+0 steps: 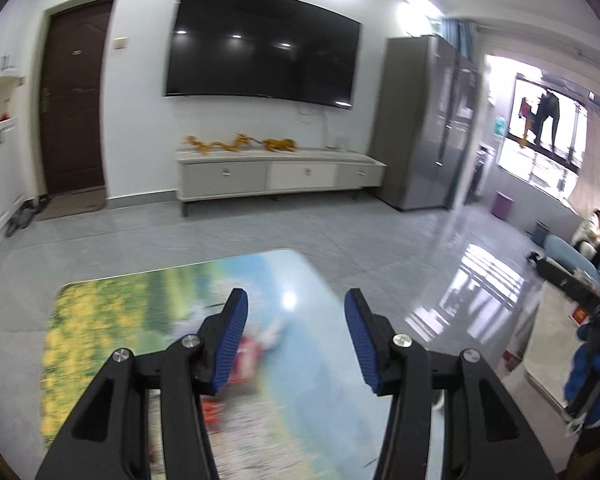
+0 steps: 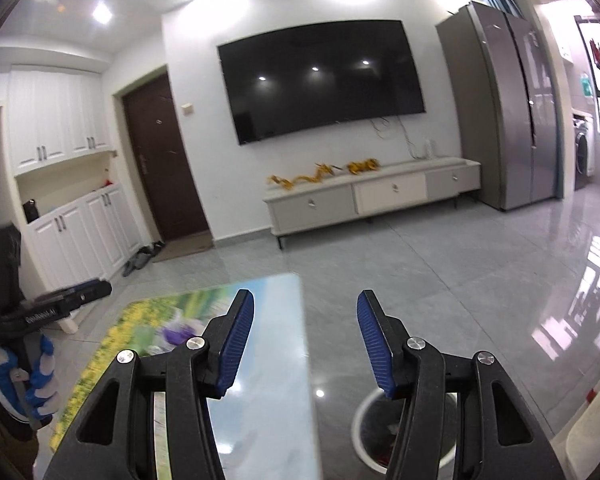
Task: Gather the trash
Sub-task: 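Grasp the brown chip bag with the left tool while the right tool grasps a white tissue, then carry both items over the bin and open both tools, then grasp the red-and-white snack bag with the left tool while the right tool grasps a clear wrapper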
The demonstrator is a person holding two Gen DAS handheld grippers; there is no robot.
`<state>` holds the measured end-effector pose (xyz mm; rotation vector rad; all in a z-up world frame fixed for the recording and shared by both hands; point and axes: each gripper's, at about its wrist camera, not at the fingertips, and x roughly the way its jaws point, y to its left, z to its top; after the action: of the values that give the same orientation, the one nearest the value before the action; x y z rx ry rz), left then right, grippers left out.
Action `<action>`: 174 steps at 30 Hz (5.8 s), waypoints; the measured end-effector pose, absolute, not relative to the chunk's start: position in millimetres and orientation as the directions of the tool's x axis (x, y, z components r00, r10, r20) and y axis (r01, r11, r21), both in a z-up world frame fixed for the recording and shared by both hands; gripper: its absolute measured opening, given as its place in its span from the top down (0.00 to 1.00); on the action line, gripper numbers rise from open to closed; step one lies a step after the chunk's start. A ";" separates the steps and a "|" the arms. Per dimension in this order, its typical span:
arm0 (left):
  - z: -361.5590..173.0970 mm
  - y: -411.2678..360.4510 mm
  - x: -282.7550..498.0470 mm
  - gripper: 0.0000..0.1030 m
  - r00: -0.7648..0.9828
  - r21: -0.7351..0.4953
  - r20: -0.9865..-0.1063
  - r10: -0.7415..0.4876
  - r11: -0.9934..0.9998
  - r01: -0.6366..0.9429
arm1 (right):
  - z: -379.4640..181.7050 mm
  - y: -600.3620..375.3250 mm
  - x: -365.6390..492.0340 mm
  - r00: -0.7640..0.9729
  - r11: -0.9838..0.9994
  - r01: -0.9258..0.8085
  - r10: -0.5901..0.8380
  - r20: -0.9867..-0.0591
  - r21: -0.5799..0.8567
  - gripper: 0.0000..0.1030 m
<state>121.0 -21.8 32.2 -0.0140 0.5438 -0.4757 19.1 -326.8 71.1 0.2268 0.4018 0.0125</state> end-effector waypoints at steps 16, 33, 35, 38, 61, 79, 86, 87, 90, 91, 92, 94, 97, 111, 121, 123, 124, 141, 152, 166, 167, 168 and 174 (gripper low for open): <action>-58.5 138.1 157.8 0.53 0.734 -0.145 -0.630 -0.255 0.967 0.211 | 31.2 -219.2 96.1 0.832 0.968 -0.096 0.206 -0.516 0.231 0.48; -175.6 134.5 193.0 0.54 0.627 -0.173 -0.744 -0.231 0.973 0.152 | -116.6 -179.0 266.2 0.590 0.951 -0.006 0.252 -0.767 0.308 0.53; -178.9 134.2 193.2 0.54 0.620 -0.188 -0.745 -0.248 0.969 0.161 | -125.4 -177.3 279.2 0.579 0.947 0.005 0.260 -0.773 0.322 0.54; -181.5 134.2 195.4 0.54 0.603 -0.213 -0.746 -0.282 0.959 0.185 | -138.1 -171.9 295.5 0.559 0.948 0.018 0.254 -0.789 0.318 0.56; -152.5 127.1 146.1 0.77 0.636 -0.249 -0.704 -0.315 0.949 0.195 | -100.9 -199.5 190.3 0.628 0.944 -0.117 0.310 -0.713 0.307 0.87; -61.0 72.1 85.9 0.79 0.694 -0.253 -0.602 -0.394 0.919 0.302 | -43.7 -271.2 72.2 0.763 0.950 -0.144 0.284 -0.580 0.276 0.87; -36.1 -33.1 103.7 0.79 0.602 -0.249 -0.608 -0.517 0.845 0.473 | -59.7 -352.6 50.5 0.795 0.955 -0.008 0.185 -0.577 0.295 0.86; -35.1 -50.3 107.7 0.79 0.588 -0.245 -0.612 -0.529 0.834 0.495 | -63.2 -361.9 50.2 0.796 0.954 0.012 0.172 -0.581 0.299 0.86; -37.0 -109.6 122.0 0.79 0.523 -0.245 -0.635 -0.568 0.791 0.561 | -76.9 -391.2 52.4 0.793 0.945 0.071 0.141 -0.593 0.320 0.85; -39.0 -130.6 126.9 0.78 0.503 -0.241 -0.645 -0.575 0.778 0.581 | -82.2 -400.9 54.3 0.789 0.942 0.091 0.129 -0.601 0.322 0.85; -42.2 -151.7 131.7 0.78 0.484 -0.236 -0.654 -0.581 0.765 0.599 | -87.4 -409.8 56.8 0.785 0.940 0.110 0.118 -0.609 0.324 0.84; -49.5 -188.9 140.4 0.78 0.443 -0.237 -0.674 -0.591 0.741 0.628 | -98.0 -425.3 62.4 0.775 0.932 0.142 0.105 -0.623 0.334 0.83; -64.7 -240.7 152.6 0.78 0.396 -0.236 -0.702 -0.592 0.718 0.655 | -116.0 -445.8 71.9 0.758 0.921 0.181 0.093 -0.646 0.345 0.83; -132.2 -345.9 183.4 0.48 0.255 -0.292 -0.762 -0.596 0.667 0.686 | -185.9 -498.1 103.7 0.675 0.889 0.299 0.061 -0.735 0.348 0.58; -106.4 -301.6 156.7 0.48 0.362 -0.221 -0.739 -0.568 0.712 0.666 | -158.0 -475.9 80.5 0.721 0.901 0.255 0.065 -0.690 0.352 0.58; -96.9 -280.3 149.7 0.48 0.395 -0.212 -0.727 -0.562 0.731 0.649 | -141.8 -462.8 75.9 0.741 0.909 0.227 0.072 -0.668 0.349 0.58; -91.9 -268.2 146.0 0.48 0.417 -0.205 -0.719 -0.556 0.743 0.638 | -133.0 -454.7 73.4 0.751 0.914 0.209 0.078 -0.655 0.349 0.58; -64.1 -18.1 116.2 0.48 0.657 -0.202 -0.655 -0.372 0.925 0.323 | -20.1 -301.7 56.3 0.818 0.962 -0.086 0.217 -0.533 0.260 0.58; -79.2 91.9 125.3 0.48 0.700 -0.250 -0.656 -0.283 0.956 0.152 | 5.7 -233.0 62.6 0.798 0.952 -0.217 0.301 -0.523 0.217 0.58; -156.8 75.2 209.0 0.49 0.534 -0.328 -0.785 -0.314 0.942 0.071 | -57.0 -175.6 131.2 0.647 0.914 -0.336 0.399 -0.650 0.227 0.58; -161.3 74.8 213.5 0.53 0.525 -0.330 -0.791 -0.314 0.942 0.066 | -60.9 -170.7 136.0 0.637 0.910 -0.345 0.406 -0.655 0.229 0.58; -165.5 74.8 216.6 0.57 0.517 -0.331 -0.796 -0.314 0.942 0.063 | -63.9 -167.1 143.0 0.628 0.907 -0.352 0.412 -0.660 0.231 0.58; -181.8 80.2 222.0 0.75 0.496 -0.347 -0.803 -0.330 0.936 0.062 | -84.9 -133.9 174.6 0.558 0.873 -0.420 0.463 -0.689 0.247 0.58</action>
<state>222.0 80.2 -181.8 -0.2887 1.0279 -0.2416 174.6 -133.9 -84.9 0.0565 0.8285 0.5207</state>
